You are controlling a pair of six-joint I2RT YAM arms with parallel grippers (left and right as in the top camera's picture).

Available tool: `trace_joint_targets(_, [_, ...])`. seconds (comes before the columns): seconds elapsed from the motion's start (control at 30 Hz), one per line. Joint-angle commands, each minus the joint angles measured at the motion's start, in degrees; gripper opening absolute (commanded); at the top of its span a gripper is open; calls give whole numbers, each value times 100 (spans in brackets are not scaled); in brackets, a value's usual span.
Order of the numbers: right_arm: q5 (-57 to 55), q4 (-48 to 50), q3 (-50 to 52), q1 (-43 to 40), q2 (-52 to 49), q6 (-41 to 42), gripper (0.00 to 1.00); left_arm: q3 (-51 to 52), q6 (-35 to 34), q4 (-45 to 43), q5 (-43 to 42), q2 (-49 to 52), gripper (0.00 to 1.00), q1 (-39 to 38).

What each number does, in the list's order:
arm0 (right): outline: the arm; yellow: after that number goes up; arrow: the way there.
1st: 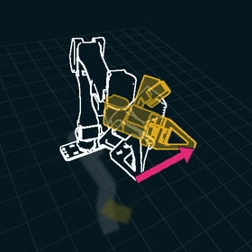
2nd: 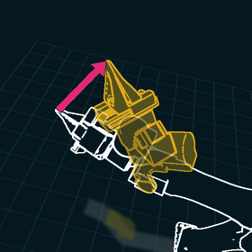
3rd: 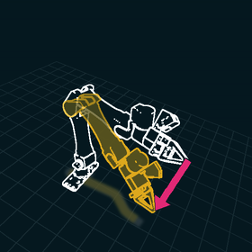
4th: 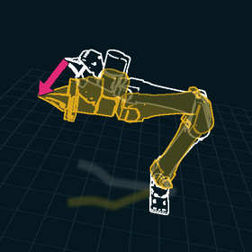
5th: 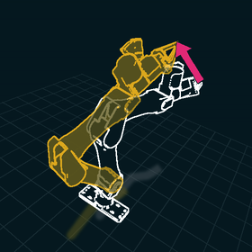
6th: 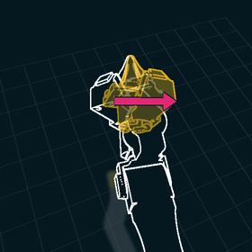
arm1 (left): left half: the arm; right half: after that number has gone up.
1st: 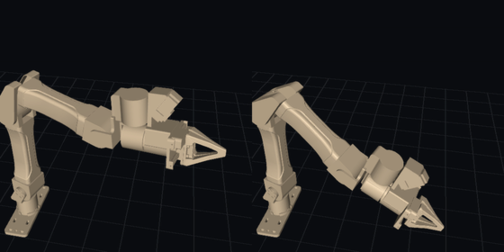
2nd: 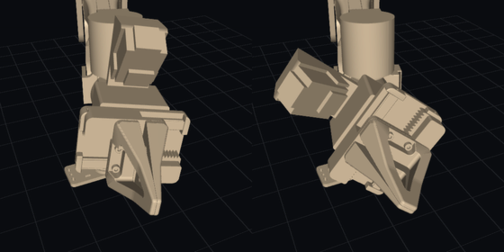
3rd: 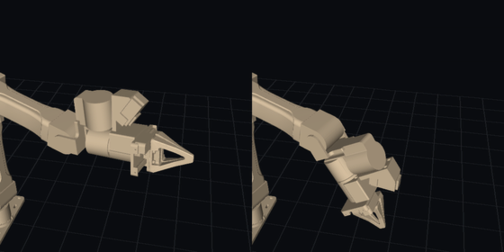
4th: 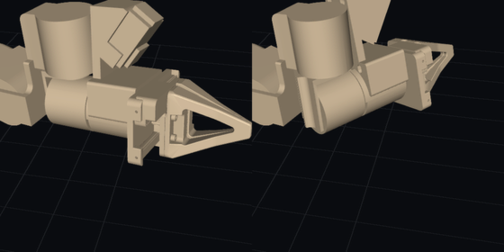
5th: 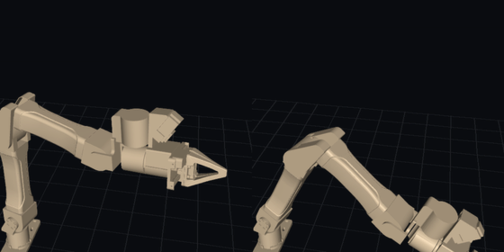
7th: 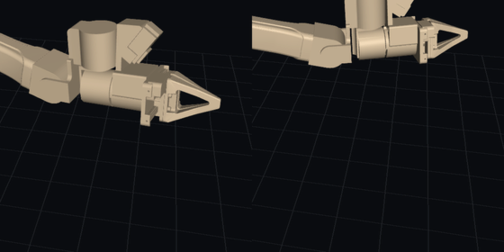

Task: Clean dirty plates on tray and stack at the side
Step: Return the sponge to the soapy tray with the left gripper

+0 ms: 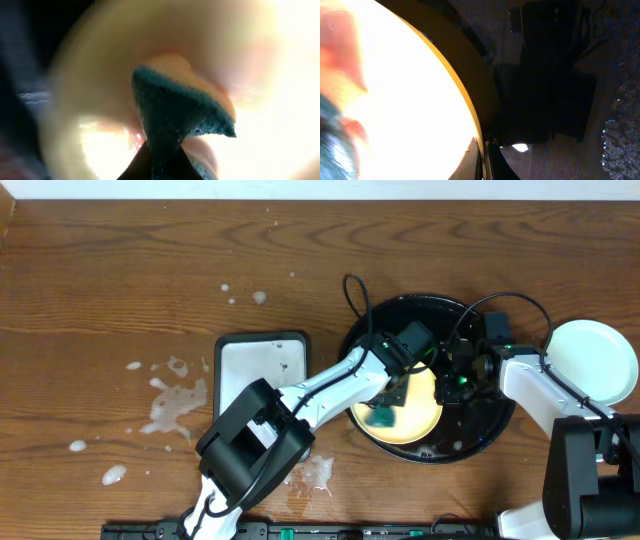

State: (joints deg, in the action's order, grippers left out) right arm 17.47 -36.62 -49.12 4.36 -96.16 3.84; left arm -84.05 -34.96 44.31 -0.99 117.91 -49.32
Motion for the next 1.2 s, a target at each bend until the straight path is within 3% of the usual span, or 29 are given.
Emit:
trace_joint_targets(0.0, [-262,-42,11,-2,-50,-46,1,-162,4,387,1523,13,8,109])
trace_joint_targets(0.27, [-264,-42,11,-2,-50,-48,1,-433,140,673,1010,-1123,8,175])
trace_joint_targets(0.37, [-262,-42,11,-2,-50,-48,1,-433,236,994,800,-1700,14,337])
trace_joint_targets(0.63, [-260,2,11,-2,-50,-48,9,-26,734,2079,782,-2577,17,1453])
trace_joint_targets(0.7, [-260,55,11,4,-50,-48,15,367,732,2063,699,-2636,17,1880])
trace_joint_targets(0.77, [-256,149,13,17,-50,-48,36,844,927,1843,302,-2632,17,2312])
trace_joint_targets(0.8, [-256,186,13,26,-50,-50,36,1082,1038,1659,107,-2632,17,2490])
trace_joint_targets(0.9, [-175,328,13,101,-50,-50,3,1668,1099,1224,-234,-2632,25,2994])
trace_joint_targets(1.03, [-363,339,-42,168,28,120,1,1749,1307,1172,-511,-2675,33,3283])
trace_joint_targets(1.17, [-1561,-111,-262,402,820,476,1,1744,1462,1204,-612,-3029,42,3300])
